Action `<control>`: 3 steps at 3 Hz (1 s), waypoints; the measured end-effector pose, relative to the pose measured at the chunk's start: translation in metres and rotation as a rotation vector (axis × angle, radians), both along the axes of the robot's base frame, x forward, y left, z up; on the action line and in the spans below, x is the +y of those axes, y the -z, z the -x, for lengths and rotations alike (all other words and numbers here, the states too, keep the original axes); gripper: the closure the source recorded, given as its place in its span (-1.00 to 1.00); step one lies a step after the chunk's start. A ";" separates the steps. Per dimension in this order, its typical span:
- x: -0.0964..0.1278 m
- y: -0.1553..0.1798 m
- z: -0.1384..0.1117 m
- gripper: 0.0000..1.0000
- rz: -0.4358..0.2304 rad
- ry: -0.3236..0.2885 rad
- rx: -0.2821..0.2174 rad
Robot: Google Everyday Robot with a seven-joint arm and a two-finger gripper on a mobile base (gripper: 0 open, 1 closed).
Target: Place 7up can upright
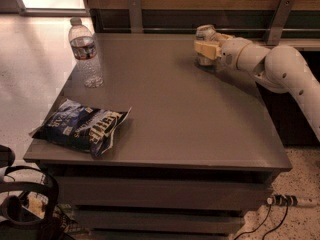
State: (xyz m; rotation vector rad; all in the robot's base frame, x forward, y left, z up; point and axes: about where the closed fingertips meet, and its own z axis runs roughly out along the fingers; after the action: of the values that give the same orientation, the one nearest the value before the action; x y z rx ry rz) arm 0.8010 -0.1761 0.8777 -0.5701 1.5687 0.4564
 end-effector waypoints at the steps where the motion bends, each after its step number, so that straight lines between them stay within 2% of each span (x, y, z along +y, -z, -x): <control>1: 0.000 -0.001 0.000 0.65 0.000 0.000 0.000; 3: 0.000 -0.001 0.000 -0.27 0.000 0.000 0.000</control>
Offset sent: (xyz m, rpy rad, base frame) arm 0.0000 0.0001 0.0012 0.0000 0.0000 0.0002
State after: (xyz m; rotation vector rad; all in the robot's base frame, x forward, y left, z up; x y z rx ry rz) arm 0.8010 -0.1757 0.8792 -0.5704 1.5687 0.4568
